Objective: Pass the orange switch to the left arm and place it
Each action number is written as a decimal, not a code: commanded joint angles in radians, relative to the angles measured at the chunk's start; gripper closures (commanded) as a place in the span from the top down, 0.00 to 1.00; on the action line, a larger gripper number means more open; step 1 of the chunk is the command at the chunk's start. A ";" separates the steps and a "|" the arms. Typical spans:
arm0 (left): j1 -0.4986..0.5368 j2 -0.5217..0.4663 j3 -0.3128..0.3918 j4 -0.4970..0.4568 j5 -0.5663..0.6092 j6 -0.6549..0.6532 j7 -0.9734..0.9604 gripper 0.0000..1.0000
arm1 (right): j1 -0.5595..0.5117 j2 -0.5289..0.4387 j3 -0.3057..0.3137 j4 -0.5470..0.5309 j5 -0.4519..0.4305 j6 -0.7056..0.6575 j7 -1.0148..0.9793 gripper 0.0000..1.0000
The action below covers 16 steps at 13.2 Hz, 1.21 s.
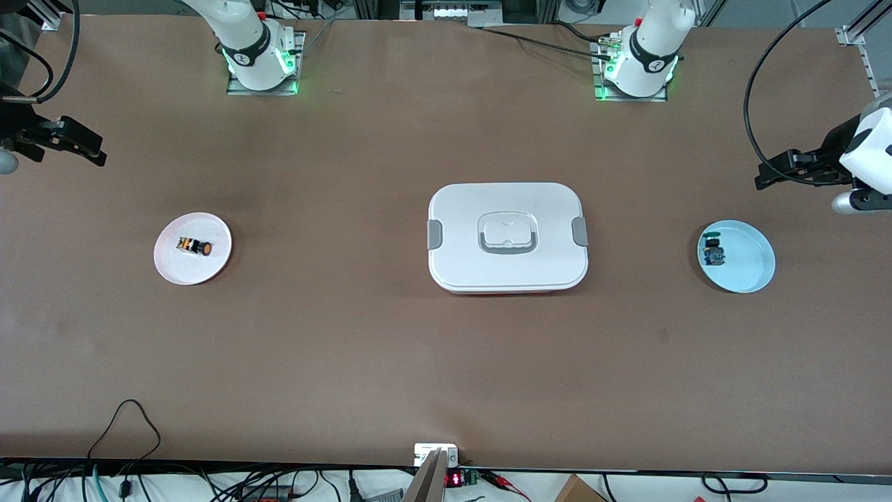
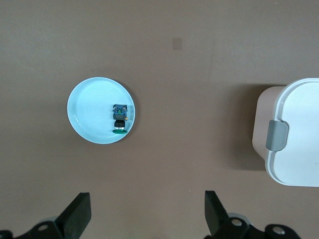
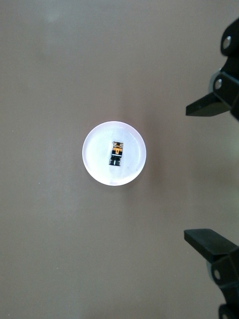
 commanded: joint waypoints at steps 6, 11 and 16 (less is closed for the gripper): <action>0.002 -0.013 -0.003 0.003 -0.011 -0.011 -0.006 1.00 | 0.009 0.044 0.001 0.029 0.012 -0.040 0.006 1.00; 0.010 -0.013 0.006 0.007 -0.010 -0.019 0.005 1.00 | 0.024 0.132 -0.002 0.031 -0.003 -0.034 0.007 1.00; 0.011 -0.013 -0.002 0.016 0.002 -0.014 0.008 1.00 | -0.017 0.184 -0.010 0.031 -0.003 -0.008 0.024 1.00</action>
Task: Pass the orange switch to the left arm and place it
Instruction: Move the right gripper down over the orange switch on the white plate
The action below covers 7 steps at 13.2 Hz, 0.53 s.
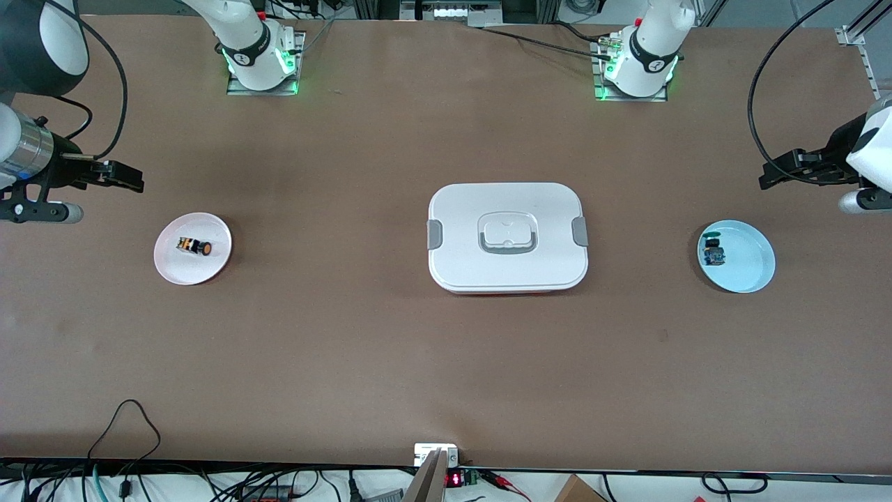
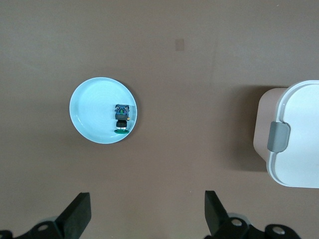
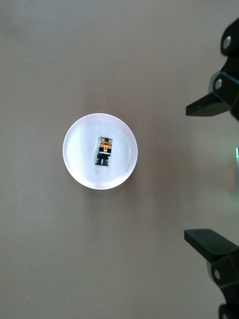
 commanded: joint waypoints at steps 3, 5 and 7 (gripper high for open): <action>0.005 -0.010 -0.005 0.017 0.002 -0.013 0.006 1.00 | -0.037 0.065 -0.001 0.024 0.015 0.021 0.016 1.00; 0.003 -0.010 -0.005 0.017 0.002 -0.013 0.006 1.00 | -0.040 0.088 -0.001 0.024 0.006 0.054 0.000 1.00; 0.003 -0.010 -0.005 0.017 0.002 -0.013 0.006 1.00 | -0.039 0.114 -0.001 0.022 -0.013 0.060 -0.004 1.00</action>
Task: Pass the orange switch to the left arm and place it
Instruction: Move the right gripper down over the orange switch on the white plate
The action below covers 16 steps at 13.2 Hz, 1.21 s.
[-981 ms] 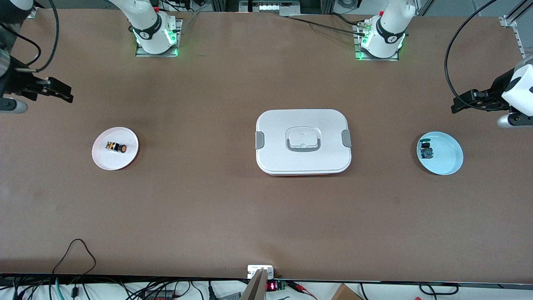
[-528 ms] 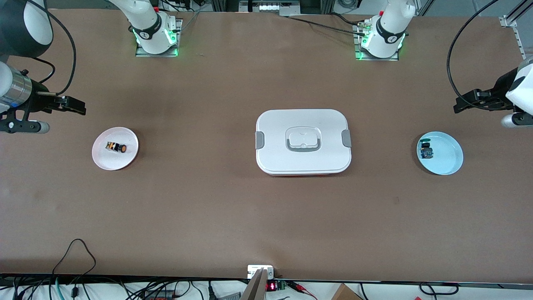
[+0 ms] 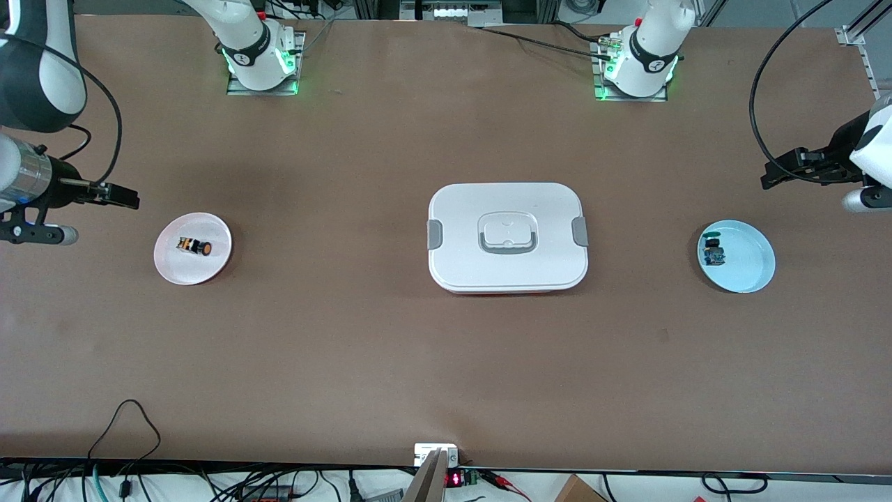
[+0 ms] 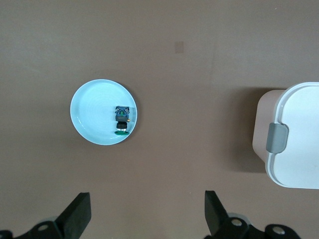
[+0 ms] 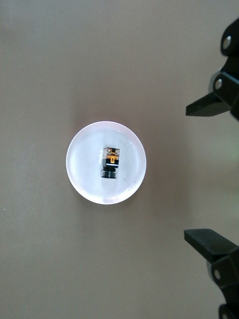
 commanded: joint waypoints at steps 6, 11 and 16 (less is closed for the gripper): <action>0.003 -0.009 -0.005 0.011 0.002 -0.013 0.006 1.00 | -0.014 0.081 0.004 -0.080 -0.013 0.158 -0.008 1.00; 0.003 -0.007 -0.004 0.011 0.004 -0.011 0.008 1.00 | -0.014 0.078 0.004 -0.277 -0.016 0.423 -0.005 1.00; 0.000 -0.005 -0.006 0.011 0.005 -0.011 0.006 1.00 | -0.069 0.139 0.004 -0.363 -0.015 0.584 0.009 1.00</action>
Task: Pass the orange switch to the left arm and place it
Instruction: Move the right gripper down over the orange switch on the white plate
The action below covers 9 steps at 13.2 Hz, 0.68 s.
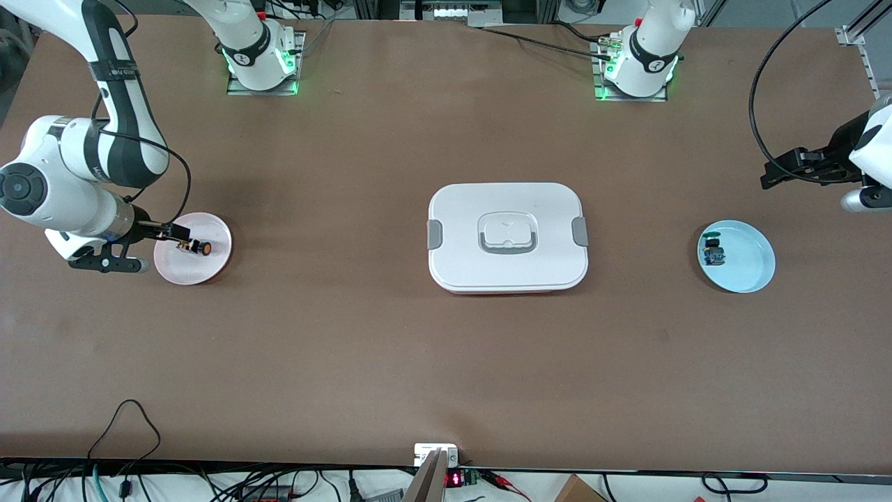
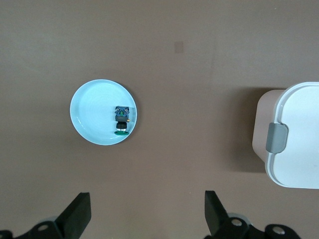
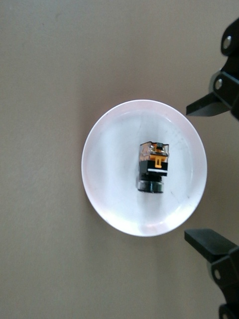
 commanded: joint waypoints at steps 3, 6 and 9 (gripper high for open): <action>0.002 -0.005 -0.004 0.010 0.004 -0.013 0.006 1.00 | -0.036 0.052 0.006 -0.038 0.006 0.074 0.015 1.00; 0.002 -0.004 -0.004 0.010 0.004 -0.013 0.006 1.00 | -0.033 0.070 0.006 -0.040 0.010 0.104 0.016 1.00; 0.002 -0.001 -0.004 0.012 0.005 -0.011 0.006 1.00 | -0.030 0.092 0.008 -0.038 0.030 0.138 0.019 1.00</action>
